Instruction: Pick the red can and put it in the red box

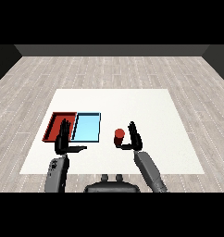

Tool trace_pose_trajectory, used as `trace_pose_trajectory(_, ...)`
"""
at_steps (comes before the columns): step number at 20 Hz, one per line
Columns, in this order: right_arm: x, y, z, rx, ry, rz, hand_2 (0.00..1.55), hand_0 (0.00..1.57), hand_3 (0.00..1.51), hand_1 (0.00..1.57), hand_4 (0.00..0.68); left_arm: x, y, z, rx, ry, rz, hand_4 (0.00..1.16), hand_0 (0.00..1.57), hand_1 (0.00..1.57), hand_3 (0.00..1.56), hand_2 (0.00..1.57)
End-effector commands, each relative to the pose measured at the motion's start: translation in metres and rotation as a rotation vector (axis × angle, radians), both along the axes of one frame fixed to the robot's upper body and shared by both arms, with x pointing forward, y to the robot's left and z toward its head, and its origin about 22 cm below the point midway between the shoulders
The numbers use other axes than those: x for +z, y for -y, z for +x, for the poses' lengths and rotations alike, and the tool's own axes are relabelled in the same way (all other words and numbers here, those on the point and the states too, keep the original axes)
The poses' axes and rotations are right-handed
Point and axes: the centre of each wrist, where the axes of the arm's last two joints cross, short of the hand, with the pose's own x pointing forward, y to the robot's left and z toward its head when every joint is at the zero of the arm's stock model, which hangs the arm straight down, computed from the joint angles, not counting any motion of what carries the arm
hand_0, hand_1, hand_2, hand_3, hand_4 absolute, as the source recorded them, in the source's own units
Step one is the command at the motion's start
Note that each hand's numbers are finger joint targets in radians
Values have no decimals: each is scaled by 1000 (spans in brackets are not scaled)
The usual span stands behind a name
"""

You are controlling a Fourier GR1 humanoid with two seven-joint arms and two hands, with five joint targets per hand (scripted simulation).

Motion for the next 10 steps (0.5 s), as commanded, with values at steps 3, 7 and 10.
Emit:
trace_pose_trajectory(3,-13,-20,6,-16,-12,15,0,0,0,0,0,11,-12,-1,11,-7,26,0,0,0,0,0)
trace_pose_trajectory(7,-7,-11,7,-17,-14,50,0,0,0,0,0,19,0,6,-17,31,-9,0,0,0,0,0)
trace_pose_trajectory(10,-11,-29,-6,-4,-41,12,0,0,0,0,0,14,-10,5,16,6,-8,0,0,0,0,0)
